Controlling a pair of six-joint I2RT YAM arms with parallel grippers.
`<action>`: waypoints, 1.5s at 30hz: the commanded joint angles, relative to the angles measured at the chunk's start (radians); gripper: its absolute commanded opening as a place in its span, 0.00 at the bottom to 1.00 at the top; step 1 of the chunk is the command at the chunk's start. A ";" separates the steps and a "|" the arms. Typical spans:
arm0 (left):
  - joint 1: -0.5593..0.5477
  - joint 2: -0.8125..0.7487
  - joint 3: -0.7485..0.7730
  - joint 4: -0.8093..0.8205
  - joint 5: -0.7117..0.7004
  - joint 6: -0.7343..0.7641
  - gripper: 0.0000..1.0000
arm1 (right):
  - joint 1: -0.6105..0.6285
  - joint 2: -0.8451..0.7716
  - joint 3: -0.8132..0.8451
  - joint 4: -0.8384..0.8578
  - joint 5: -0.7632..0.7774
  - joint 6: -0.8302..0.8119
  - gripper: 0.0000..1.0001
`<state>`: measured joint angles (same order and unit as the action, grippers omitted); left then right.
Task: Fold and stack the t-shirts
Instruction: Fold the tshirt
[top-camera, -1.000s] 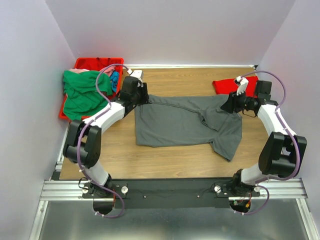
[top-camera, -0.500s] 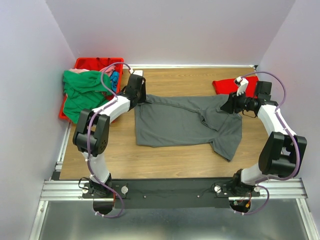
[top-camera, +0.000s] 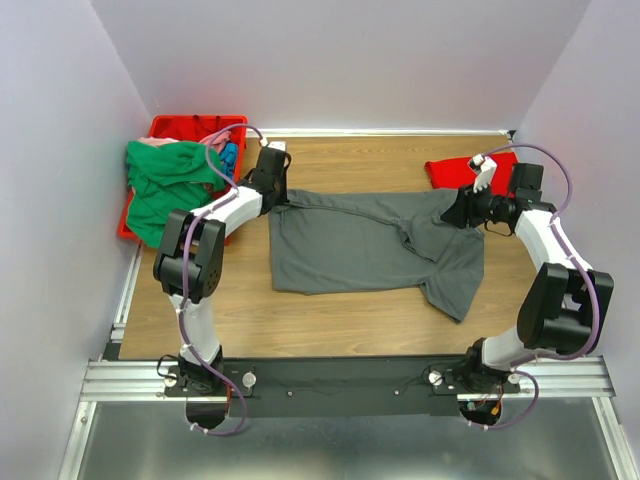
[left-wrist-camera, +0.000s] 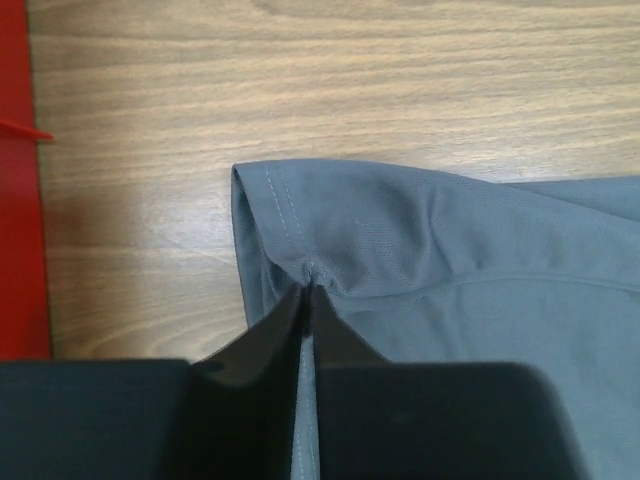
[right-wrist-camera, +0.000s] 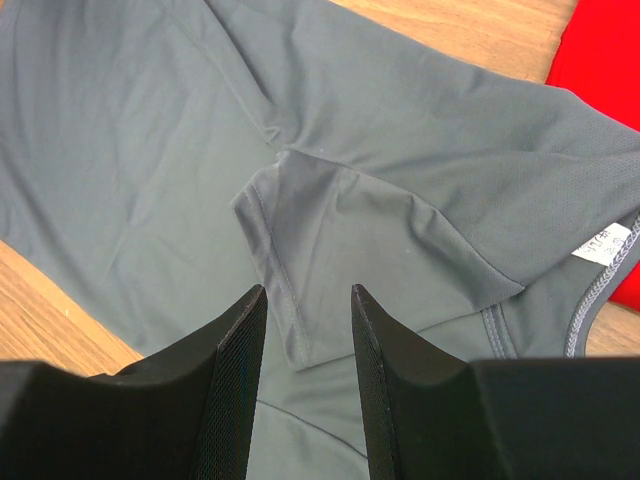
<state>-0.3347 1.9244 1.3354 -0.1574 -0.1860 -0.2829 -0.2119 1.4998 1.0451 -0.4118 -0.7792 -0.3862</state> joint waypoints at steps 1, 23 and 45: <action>0.008 0.002 0.007 0.005 0.042 0.004 0.01 | -0.014 0.014 -0.010 -0.004 -0.025 -0.013 0.47; 0.010 -0.242 -0.229 0.088 0.171 -0.030 0.00 | 0.324 0.102 0.030 -0.065 0.282 -0.131 0.61; 0.010 -0.332 -0.303 0.091 0.218 -0.042 0.00 | 0.459 0.224 0.064 0.041 0.584 -0.056 0.10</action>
<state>-0.3286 1.6249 1.0481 -0.0841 0.0090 -0.3161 0.2413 1.7168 1.0893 -0.3981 -0.2352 -0.4492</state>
